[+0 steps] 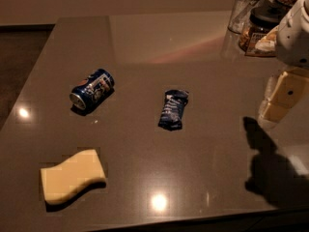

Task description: Place pepsi can upright

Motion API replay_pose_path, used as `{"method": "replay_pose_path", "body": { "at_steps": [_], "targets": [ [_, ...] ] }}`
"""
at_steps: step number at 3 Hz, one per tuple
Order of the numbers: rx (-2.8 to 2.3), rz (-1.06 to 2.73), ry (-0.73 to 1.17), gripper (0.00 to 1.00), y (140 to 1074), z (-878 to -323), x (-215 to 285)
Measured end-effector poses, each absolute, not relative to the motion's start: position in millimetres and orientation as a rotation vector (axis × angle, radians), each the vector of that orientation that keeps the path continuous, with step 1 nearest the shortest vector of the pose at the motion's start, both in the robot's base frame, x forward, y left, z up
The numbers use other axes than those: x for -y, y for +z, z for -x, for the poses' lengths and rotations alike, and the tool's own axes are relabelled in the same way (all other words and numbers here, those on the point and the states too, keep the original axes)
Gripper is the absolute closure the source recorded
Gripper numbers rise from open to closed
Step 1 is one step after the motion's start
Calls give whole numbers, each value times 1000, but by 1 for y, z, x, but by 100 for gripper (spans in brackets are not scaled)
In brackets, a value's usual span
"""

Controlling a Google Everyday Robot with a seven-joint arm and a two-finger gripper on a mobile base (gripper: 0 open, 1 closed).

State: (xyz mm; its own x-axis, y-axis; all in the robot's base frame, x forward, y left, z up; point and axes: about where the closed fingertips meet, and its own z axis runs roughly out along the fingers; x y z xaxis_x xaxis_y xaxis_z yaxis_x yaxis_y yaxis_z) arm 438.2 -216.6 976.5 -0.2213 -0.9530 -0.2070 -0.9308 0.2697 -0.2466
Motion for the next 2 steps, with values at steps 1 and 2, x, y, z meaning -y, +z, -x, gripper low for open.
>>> {"method": "replay_pose_path", "body": {
  "at_steps": [1,2],
  "targets": [
    [-2220,1735,-98,0,977,-441,213],
    [-2171,1781,-91,0,978,-455,199]
  ]
}}
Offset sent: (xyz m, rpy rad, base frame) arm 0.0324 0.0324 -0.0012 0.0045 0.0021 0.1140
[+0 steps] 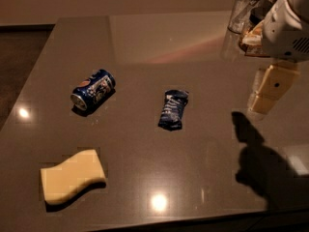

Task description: Place pepsi can upright

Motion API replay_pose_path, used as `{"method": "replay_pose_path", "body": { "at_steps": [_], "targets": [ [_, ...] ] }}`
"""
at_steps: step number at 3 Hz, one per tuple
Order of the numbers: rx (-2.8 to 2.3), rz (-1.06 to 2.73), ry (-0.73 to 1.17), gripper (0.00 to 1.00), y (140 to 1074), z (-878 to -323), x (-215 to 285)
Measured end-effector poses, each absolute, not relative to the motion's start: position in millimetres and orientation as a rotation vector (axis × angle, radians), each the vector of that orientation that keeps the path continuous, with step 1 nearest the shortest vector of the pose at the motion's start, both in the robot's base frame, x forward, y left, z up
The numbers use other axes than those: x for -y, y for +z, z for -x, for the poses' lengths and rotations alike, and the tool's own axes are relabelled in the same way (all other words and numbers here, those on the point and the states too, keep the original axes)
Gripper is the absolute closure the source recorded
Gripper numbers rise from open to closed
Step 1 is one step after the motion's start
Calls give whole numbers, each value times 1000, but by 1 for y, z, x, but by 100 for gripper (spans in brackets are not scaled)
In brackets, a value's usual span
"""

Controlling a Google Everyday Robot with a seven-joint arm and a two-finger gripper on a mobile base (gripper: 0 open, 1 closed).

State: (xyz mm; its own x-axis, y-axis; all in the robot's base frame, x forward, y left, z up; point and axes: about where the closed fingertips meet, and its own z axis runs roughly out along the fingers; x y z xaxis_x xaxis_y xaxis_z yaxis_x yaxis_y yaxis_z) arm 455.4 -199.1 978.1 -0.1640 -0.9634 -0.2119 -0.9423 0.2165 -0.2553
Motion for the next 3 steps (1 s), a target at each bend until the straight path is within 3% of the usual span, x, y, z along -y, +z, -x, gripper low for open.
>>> {"method": "replay_pose_path", "body": {
  "at_steps": [3],
  "targets": [
    [-1746,2120,-73,0,974,-554,66]
  ]
}}
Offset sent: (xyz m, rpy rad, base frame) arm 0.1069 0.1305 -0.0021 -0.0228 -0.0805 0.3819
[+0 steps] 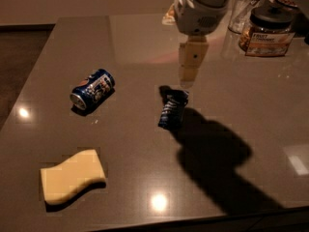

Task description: Place pepsi can upright

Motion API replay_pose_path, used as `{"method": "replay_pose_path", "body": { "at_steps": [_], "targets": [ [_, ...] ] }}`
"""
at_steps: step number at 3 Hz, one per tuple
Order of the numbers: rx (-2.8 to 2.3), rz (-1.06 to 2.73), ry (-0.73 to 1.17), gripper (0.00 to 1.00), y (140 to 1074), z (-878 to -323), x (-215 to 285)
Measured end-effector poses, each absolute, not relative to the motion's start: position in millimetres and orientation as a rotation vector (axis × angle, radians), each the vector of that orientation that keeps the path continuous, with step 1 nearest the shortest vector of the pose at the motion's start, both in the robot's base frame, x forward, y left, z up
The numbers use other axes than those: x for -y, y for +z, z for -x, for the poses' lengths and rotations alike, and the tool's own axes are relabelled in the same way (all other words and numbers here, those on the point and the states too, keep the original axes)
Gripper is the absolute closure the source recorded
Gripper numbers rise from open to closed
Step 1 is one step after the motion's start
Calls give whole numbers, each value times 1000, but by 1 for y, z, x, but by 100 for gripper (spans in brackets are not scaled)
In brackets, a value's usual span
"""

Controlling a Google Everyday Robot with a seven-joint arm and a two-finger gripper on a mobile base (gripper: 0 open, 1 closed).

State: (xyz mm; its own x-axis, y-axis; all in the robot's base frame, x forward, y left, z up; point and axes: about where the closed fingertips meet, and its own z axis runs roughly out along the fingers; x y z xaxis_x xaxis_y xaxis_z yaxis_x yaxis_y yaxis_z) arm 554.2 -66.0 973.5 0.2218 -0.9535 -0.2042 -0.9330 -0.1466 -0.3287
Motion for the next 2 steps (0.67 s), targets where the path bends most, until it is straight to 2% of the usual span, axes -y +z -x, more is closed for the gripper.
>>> {"method": "replay_pose_path", "body": {
  "at_steps": [1,2],
  "targets": [
    [-1499,2292,-31,0,966,-563,-9],
    [-1359,2404,-25,0,957,-562,-48]
  ]
}}
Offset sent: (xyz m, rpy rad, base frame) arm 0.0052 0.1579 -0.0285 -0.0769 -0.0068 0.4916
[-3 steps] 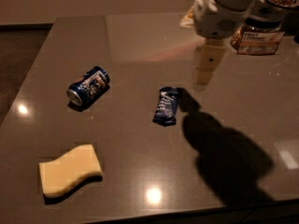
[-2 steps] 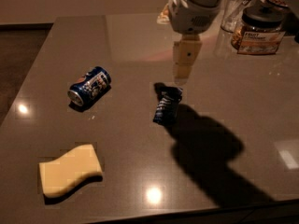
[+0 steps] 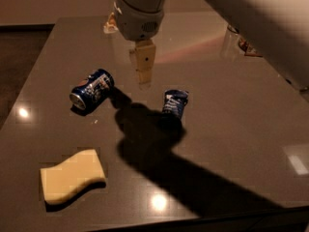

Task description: Place pepsi can upright

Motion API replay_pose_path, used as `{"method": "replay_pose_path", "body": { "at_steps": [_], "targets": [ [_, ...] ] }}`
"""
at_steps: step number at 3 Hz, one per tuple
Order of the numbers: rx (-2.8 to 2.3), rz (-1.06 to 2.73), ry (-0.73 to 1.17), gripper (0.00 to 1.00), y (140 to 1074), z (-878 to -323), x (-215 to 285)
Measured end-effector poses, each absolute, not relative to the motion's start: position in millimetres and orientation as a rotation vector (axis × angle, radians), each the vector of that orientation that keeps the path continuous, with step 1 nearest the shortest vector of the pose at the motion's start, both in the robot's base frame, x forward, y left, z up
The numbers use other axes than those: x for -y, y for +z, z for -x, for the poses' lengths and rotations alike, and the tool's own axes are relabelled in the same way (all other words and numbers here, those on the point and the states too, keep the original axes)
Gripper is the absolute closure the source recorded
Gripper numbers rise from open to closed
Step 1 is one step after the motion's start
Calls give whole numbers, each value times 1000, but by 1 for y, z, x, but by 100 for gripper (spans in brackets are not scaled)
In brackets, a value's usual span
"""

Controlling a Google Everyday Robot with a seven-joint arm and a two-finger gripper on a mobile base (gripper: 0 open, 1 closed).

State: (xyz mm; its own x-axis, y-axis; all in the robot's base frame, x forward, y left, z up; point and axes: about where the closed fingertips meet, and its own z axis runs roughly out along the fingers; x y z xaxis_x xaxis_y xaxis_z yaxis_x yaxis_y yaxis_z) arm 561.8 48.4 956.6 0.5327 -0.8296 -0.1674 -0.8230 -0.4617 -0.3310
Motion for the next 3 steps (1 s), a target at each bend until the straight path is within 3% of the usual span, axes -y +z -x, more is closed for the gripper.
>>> {"method": "replay_pose_path", "body": {
  "at_steps": [3],
  "targets": [
    [-1014,2767,15,0,887,-553,-130]
  ]
}}
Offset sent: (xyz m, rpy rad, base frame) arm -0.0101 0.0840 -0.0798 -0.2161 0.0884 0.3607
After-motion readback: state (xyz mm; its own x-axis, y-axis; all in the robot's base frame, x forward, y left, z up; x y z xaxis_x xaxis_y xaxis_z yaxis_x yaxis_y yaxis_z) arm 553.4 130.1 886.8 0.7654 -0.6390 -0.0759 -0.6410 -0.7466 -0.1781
